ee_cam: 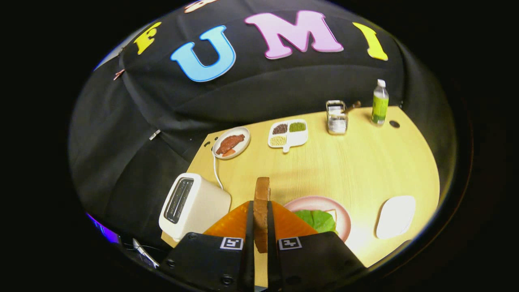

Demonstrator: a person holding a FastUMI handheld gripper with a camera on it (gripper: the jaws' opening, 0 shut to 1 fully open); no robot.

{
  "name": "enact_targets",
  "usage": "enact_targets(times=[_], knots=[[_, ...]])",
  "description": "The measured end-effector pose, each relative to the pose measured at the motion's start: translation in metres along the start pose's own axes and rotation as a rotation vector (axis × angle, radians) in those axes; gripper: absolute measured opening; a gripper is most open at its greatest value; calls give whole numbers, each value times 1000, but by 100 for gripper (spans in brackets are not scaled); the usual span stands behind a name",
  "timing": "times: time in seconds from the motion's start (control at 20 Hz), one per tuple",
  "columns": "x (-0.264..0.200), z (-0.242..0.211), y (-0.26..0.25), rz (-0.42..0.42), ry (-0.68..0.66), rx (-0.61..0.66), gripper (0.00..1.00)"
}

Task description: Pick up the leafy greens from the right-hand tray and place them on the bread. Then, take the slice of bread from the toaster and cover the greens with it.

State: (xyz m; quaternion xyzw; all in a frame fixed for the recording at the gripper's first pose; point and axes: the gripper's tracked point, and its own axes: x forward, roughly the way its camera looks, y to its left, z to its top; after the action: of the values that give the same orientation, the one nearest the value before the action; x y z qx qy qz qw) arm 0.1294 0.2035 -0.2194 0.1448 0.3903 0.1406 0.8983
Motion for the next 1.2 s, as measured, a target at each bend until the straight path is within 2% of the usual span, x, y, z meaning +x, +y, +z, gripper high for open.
enact_targets(times=[0.55,0.75,0.8,0.85,0.95,1.1,1.15,1.2], knots=[[36,-55,-74,24,74,124,17],[38,-62,-101,-25,86,115,19],[36,-63,-107,-30,88,117,29],[34,-65,-112,-37,90,119,30],[30,-64,-127,-59,87,112,39],[15,-65,-135,-49,96,124,52],[8,-61,-138,-45,84,117,58],[0,-54,-142,-44,62,100,71]])
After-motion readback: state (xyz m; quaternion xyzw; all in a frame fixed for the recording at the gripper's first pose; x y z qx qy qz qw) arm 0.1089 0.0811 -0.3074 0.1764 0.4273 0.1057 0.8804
